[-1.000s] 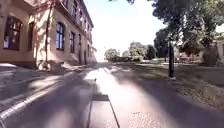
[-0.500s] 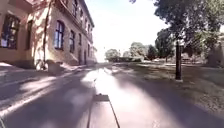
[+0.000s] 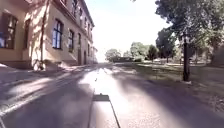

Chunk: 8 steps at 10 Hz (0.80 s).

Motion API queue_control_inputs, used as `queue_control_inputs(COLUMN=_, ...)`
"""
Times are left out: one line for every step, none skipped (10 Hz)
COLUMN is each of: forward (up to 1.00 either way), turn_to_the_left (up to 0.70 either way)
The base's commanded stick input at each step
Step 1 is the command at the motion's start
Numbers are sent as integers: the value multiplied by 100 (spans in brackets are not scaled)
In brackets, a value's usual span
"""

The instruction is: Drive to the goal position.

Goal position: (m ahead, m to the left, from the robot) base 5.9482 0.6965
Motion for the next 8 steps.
queue_control_inputs(forward=70, turn_to_the_left=0)
queue_control_inputs(forward=70, turn_to_the_left=0)
queue_control_inputs(forward=70, turn_to_the_left=0)
queue_control_inputs(forward=70, turn_to_the_left=0)
queue_control_inputs(forward=70, turn_to_the_left=0)
queue_control_inputs(forward=70, turn_to_the_left=-1)
queue_control_inputs(forward=70, turn_to_the_left=-12)
queue_control_inputs(forward=70, turn_to_the_left=-13)
